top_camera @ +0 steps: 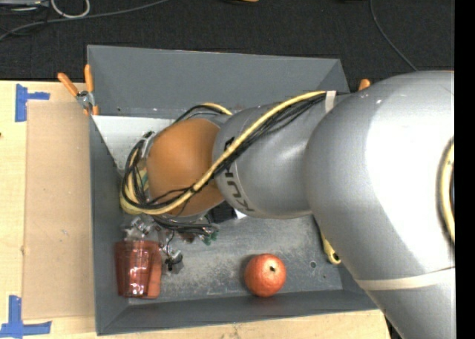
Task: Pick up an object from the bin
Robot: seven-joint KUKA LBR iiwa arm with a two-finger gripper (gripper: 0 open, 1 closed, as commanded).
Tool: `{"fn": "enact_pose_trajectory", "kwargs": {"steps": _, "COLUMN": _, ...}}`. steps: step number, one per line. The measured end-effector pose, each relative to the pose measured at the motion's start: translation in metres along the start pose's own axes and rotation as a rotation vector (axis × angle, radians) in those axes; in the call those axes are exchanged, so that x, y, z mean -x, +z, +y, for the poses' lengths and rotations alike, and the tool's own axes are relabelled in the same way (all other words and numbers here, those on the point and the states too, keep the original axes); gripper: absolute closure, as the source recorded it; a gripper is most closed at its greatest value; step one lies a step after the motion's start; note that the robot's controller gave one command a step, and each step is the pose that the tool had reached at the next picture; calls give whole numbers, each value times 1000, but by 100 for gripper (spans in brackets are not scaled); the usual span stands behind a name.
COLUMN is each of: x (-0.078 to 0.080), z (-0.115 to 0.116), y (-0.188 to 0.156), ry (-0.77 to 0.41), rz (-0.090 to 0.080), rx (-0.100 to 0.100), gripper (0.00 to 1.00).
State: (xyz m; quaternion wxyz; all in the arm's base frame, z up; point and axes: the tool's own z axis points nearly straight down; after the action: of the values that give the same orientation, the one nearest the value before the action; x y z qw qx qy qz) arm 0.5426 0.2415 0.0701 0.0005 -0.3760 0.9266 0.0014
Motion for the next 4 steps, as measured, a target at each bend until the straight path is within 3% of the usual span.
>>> {"fn": "enact_pose_trajectory", "kwargs": {"steps": 1, "x": 0, "z": 0, "y": 0, "ry": 1, "rz": 0, "rx": 0, "gripper": 100}}
{"fn": "enact_pose_trajectory", "kwargs": {"steps": 2, "x": -17, "z": -10, "y": -60, "ry": 15, "rz": 5, "rx": 2, "gripper": 100}}
{"fn": "enact_pose_trajectory", "kwargs": {"steps": 3, "x": 4, "z": -24, "y": -110, "ry": -34, "rz": 4, "rx": 3, "gripper": 100}}
{"fn": "enact_pose_trajectory", "kwargs": {"steps": 4, "x": 31, "z": -59, "y": -46, "ry": 104, "rz": -1, "rx": -1, "gripper": 100}}
